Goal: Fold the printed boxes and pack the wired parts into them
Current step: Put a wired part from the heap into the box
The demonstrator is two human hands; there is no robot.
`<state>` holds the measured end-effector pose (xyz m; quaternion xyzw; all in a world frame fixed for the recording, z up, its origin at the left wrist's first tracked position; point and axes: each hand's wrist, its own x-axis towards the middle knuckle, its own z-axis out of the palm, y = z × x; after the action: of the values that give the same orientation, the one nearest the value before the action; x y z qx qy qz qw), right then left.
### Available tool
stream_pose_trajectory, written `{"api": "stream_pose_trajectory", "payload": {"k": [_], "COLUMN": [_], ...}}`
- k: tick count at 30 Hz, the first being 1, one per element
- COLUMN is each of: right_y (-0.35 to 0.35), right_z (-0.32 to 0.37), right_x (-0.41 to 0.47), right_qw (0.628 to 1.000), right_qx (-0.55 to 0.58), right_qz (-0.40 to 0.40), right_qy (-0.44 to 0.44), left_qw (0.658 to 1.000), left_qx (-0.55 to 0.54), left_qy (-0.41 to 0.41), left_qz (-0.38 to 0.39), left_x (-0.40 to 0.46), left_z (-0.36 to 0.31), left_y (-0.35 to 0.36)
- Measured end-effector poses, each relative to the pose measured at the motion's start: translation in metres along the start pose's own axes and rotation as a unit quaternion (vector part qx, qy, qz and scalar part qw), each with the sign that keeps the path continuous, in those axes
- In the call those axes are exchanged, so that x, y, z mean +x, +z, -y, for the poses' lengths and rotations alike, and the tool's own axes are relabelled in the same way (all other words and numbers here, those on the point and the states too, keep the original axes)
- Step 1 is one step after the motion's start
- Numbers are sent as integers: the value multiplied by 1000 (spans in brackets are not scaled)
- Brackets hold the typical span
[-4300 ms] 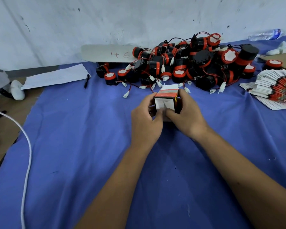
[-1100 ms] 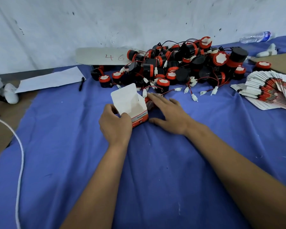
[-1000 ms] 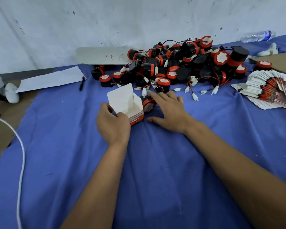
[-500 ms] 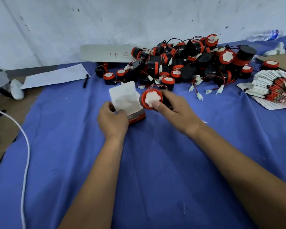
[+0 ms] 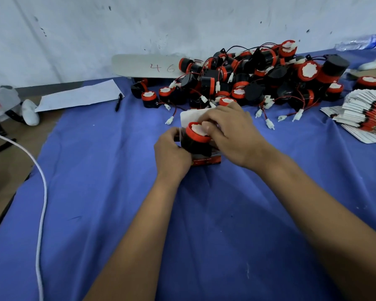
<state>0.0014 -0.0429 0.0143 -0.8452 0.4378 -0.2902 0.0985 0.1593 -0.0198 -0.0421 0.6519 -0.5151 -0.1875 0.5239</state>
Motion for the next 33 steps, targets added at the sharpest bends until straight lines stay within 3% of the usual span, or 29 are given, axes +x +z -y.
{"api": "stream_pose_trajectory", "payload": {"k": [5,13,18,23,27,33], "right_y": [-2,-1,-4,-14,-6,-17], "right_z": [10,1,5,11,17,9], "right_x": [-3,3,8,11,8,7], "right_qw": [991,995,994,992,988,990], "right_qx": [-107,-88,-102,-122,-145,-103], "right_qz": [54,17,17,40,50,96], "right_qy": [-68,-40,-22,16,10,15], "left_qw": [1000,999,990,955,966,992], "left_qx": [-21,-46,-88,-195,-190,-96], "left_qy": [0,-5,27,-31,-46,22], "left_qz": [1,28,103,221,167,80], "left_x": [1,1,1,6,-3,-9], "left_z": [0,-1,-2,-5,-11,-15], "left_y": [-3,-4,-9,-15,1,12]}}
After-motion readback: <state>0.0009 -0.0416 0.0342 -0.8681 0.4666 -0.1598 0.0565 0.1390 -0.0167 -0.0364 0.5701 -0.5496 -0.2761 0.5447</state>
